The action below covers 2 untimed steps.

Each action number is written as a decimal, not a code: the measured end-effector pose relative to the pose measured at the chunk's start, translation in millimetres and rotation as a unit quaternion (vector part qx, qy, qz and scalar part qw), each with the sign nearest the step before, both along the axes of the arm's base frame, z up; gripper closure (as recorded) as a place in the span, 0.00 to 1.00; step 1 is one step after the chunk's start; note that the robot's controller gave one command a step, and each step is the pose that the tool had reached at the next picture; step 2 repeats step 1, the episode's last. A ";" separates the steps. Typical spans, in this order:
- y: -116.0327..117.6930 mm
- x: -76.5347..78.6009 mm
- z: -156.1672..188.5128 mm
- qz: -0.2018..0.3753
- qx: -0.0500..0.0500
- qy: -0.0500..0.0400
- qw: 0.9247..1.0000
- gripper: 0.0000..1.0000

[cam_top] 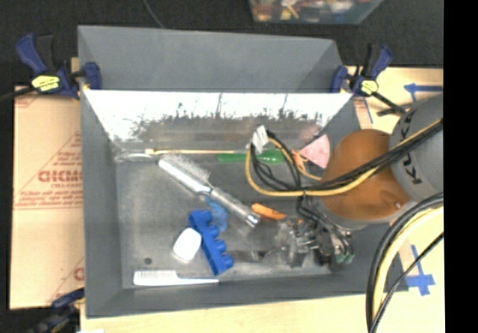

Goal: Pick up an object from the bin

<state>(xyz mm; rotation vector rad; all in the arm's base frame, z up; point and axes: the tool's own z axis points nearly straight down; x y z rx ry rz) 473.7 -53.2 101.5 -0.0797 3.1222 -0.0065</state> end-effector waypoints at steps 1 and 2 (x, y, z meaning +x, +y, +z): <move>-0.4 2.7 36.3 0.000 -0.001 -0.005 1.000 1.00; -0.4 2.7 36.3 0.000 -0.001 -0.005 1.000 1.00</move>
Offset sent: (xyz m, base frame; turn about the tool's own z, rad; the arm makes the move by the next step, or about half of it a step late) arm 0.0023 -0.0003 0.0797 0.0003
